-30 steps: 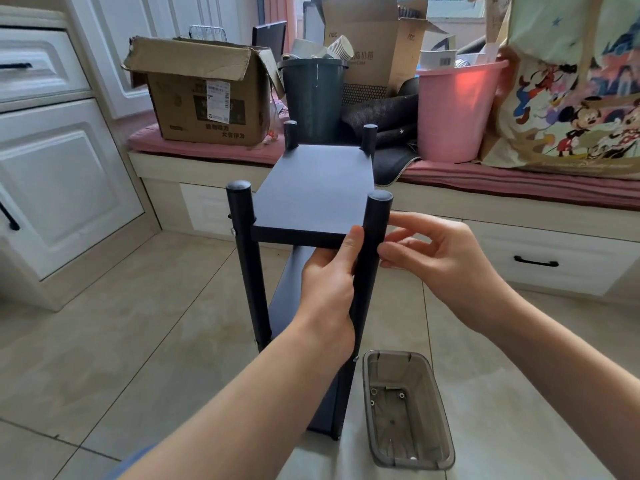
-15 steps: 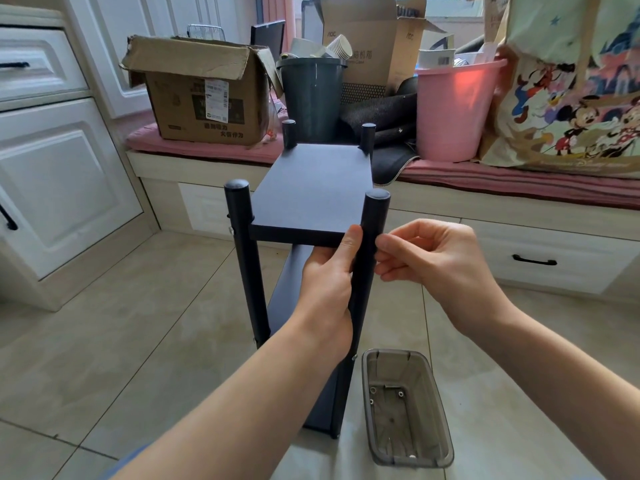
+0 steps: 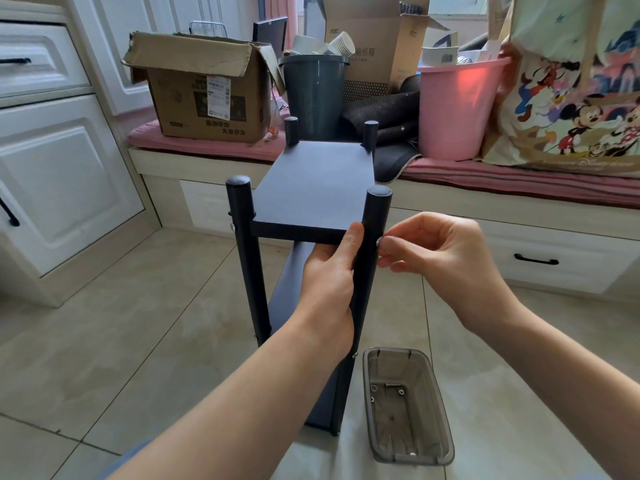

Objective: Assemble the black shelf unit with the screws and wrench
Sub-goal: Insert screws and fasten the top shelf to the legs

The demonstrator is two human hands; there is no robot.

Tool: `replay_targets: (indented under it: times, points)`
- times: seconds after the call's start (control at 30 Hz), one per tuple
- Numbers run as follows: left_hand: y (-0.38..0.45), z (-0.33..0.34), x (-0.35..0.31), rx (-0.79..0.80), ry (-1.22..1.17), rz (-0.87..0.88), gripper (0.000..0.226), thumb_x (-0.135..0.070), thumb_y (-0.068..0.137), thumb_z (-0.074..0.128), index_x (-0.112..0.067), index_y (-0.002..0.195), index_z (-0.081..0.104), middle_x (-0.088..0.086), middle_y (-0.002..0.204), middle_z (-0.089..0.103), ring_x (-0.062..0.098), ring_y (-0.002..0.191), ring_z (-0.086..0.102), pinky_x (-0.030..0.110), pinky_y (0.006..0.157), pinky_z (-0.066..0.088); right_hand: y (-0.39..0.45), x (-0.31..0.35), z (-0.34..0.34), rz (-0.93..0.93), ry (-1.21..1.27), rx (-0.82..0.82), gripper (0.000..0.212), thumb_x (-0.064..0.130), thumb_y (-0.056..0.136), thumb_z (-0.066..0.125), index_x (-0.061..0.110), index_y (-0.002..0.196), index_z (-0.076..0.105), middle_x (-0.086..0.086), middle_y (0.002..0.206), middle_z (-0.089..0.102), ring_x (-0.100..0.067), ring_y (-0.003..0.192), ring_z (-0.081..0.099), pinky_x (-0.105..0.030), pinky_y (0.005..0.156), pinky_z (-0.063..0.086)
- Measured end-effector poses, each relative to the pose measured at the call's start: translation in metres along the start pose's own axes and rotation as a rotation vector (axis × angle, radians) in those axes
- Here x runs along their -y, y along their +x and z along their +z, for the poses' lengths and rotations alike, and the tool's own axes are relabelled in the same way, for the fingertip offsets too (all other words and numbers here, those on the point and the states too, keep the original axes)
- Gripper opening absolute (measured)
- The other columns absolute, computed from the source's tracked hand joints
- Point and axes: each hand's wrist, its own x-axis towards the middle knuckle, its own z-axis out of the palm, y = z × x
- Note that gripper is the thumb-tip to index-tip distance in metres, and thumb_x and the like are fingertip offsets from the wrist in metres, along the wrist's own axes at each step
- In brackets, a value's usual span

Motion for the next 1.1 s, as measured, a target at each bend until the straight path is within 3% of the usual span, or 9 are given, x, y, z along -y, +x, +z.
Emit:
replay_targets:
  times: [0.2,0.3,0.4,0.53,0.7,0.8,0.87,0.97,1.1]
  points:
    - [0.001,-0.001,0.001,-0.011,0.023,0.002,0.016,-0.036,0.093,0.064,-0.024,0.103,0.069,-0.013,0.081,0.076,0.002,0.074,0.072,0.011,0.051,0.05,0.004,0.001,-0.002,-0.086,-0.293,-0.014,0.04,0.017,0.082,0.078,0.028,0.116,0.06,0.005,0.083,0.07,-0.005,0.077,0.066,-0.028,0.076,0.054]
    - [0.003,-0.004,-0.002,-0.001,0.05,-0.025,0.037,-0.046,0.091,0.063,-0.023,0.119,0.069,-0.01,0.101,0.077,0.012,0.099,0.07,0.021,0.068,0.053,0.011,0.004,-0.005,-0.081,-0.308,0.094,0.063,0.012,0.086,0.073,0.037,0.137,0.046,0.006,0.102,0.057,-0.002,0.082,0.06,-0.019,0.076,0.054]
    - [0.005,-0.005,-0.005,-0.017,0.057,-0.022,0.047,-0.049,0.092,0.06,-0.018,0.127,0.065,-0.005,0.11,0.076,0.016,0.105,0.07,0.03,0.086,0.05,0.012,0.004,-0.003,-0.087,-0.336,0.212,0.051,0.01,0.094,0.063,0.037,0.135,0.048,0.005,0.12,0.051,-0.008,0.102,0.058,-0.025,0.092,0.053]
    - [0.007,-0.008,-0.003,-0.022,0.124,0.029,0.034,-0.039,0.098,0.059,-0.018,0.123,0.066,-0.006,0.104,0.077,0.016,0.101,0.072,0.03,0.084,0.052,0.011,0.0,-0.003,0.015,-0.24,0.262,0.037,0.012,0.098,0.057,0.032,0.129,0.056,0.002,0.134,0.052,-0.018,0.121,0.056,-0.042,0.101,0.05]
    - [0.007,-0.009,-0.005,-0.016,0.197,0.021,0.032,-0.041,0.097,0.059,-0.021,0.122,0.066,-0.007,0.107,0.076,0.015,0.105,0.07,0.039,0.095,0.049,0.01,-0.001,-0.002,0.132,-0.024,0.301,0.036,0.009,0.1,0.052,0.024,0.133,0.055,0.002,0.13,0.063,-0.016,0.114,0.065,-0.049,0.1,0.051]
    - [0.005,-0.012,-0.01,-0.054,0.283,0.04,0.026,-0.044,0.095,0.062,-0.025,0.11,0.069,-0.011,0.1,0.077,0.008,0.092,0.071,0.028,0.079,0.051,0.009,-0.004,-0.001,0.184,0.117,0.327,0.035,0.009,0.101,0.051,0.022,0.132,0.057,-0.004,0.121,0.07,-0.021,0.114,0.065,-0.048,0.101,0.051]
    - [0.005,-0.016,-0.015,-0.152,0.388,0.098,0.026,-0.045,0.092,0.067,-0.025,0.108,0.066,-0.008,0.104,0.074,0.012,0.088,0.071,0.026,0.073,0.053,0.009,-0.005,-0.001,0.182,0.131,0.328,0.035,0.009,0.101,0.051,0.022,0.133,0.057,-0.007,0.12,0.07,-0.022,0.115,0.065,-0.046,0.101,0.051]
    - [0.005,-0.026,-0.02,-0.355,0.575,0.22,0.039,-0.043,0.085,0.074,-0.025,0.107,0.048,0.002,0.117,0.054,0.023,0.103,0.058,0.037,0.088,0.05,0.011,-0.008,-0.002,0.198,0.148,0.31,0.037,0.01,0.099,0.054,0.023,0.133,0.057,-0.011,0.121,0.068,-0.026,0.116,0.064,-0.049,0.1,0.051]
    - [-0.003,-0.034,-0.026,-0.311,0.918,0.746,0.035,-0.032,0.086,0.075,-0.025,0.083,0.04,-0.006,0.083,0.042,0.017,0.075,0.045,0.02,0.067,0.036,0.012,-0.011,-0.003,0.201,0.189,0.304,0.035,0.01,0.097,0.058,0.022,0.13,0.059,-0.015,0.118,0.069,-0.028,0.113,0.065,-0.046,0.096,0.055]
